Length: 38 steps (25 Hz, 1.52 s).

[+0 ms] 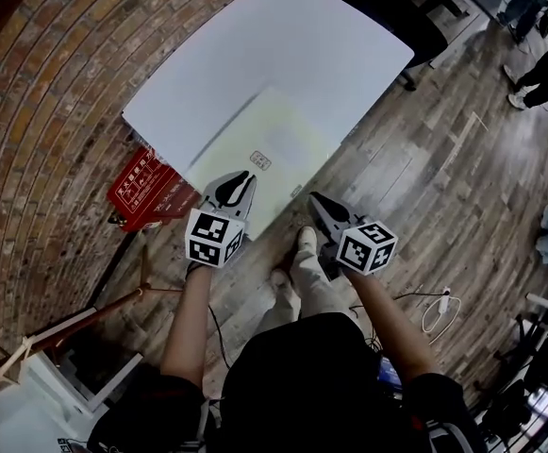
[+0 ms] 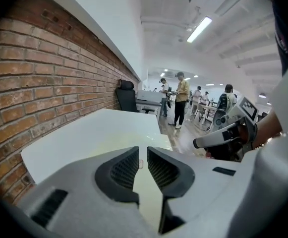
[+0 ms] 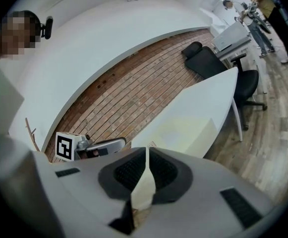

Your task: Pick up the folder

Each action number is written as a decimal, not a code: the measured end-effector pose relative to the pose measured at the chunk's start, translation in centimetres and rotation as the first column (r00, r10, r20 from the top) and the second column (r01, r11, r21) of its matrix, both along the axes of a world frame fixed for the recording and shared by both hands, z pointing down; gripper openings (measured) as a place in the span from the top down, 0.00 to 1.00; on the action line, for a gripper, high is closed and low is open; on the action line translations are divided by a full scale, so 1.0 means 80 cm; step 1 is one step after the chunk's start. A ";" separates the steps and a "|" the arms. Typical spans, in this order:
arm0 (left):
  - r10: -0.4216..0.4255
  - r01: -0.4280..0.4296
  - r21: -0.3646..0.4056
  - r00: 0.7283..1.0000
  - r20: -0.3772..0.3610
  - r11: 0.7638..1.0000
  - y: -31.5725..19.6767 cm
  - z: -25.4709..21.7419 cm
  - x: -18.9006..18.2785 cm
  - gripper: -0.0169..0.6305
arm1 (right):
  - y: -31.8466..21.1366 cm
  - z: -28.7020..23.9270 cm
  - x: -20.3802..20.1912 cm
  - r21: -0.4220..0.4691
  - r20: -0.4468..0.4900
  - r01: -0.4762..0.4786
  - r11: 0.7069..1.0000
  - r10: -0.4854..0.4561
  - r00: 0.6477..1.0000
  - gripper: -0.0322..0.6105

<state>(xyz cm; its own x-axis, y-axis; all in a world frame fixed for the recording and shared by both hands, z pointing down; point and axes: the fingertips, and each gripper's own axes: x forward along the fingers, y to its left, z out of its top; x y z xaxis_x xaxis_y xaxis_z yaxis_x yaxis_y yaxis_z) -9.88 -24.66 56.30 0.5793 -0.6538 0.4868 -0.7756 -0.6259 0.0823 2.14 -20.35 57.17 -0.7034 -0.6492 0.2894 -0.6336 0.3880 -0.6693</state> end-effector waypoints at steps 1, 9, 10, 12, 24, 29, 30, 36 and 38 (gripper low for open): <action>0.005 -0.005 -0.009 1.000 0.015 1.000 -0.004 0.005 -0.002 0.90 | 0.000 0.005 0.001 -0.008 0.001 -0.002 1.000 0.002 1.000 0.90; 0.077 -0.070 -0.058 0.989 0.126 0.996 -0.032 0.036 -0.006 0.63 | -0.002 0.029 0.009 -0.052 0.035 -0.017 0.999 0.019 0.999 0.90; 0.084 -0.076 -0.066 0.988 0.129 0.995 -0.036 0.038 -0.007 0.61 | -0.003 0.031 0.011 -0.056 0.040 -0.021 0.998 0.023 0.999 0.90; 0.099 -0.087 -0.084 0.984 0.146 0.993 -0.042 0.046 -0.009 0.57 | -0.003 0.037 0.014 -0.071 0.049 -0.027 0.997 0.031 0.998 0.90; 0.155 -0.122 -0.171 0.968 0.199 0.978 -0.040 0.089 -0.011 0.53 | 0.003 0.063 0.012 -0.134 0.075 0.004 0.991 0.006 0.997 0.90; 0.165 -0.129 -0.190 0.967 0.193 0.973 -0.038 0.097 -0.012 0.53 | 0.005 0.069 0.010 -0.151 0.077 0.006 0.989 0.006 0.997 0.90; 0.166 -0.129 -0.191 0.968 0.190 0.973 -0.039 0.097 -0.012 0.53 | 0.005 0.070 0.009 -0.153 0.077 0.006 0.988 0.006 0.997 0.90; 0.163 -0.126 -0.190 0.967 0.195 0.974 -0.039 0.098 -0.010 0.52 | 0.009 0.074 0.007 -0.165 0.074 -0.002 0.986 0.015 0.997 0.90; 0.167 -0.129 -0.195 0.967 0.193 0.972 -0.039 0.101 -0.010 0.52 | 0.011 0.077 0.007 -0.173 0.077 -0.004 0.985 0.017 0.997 0.90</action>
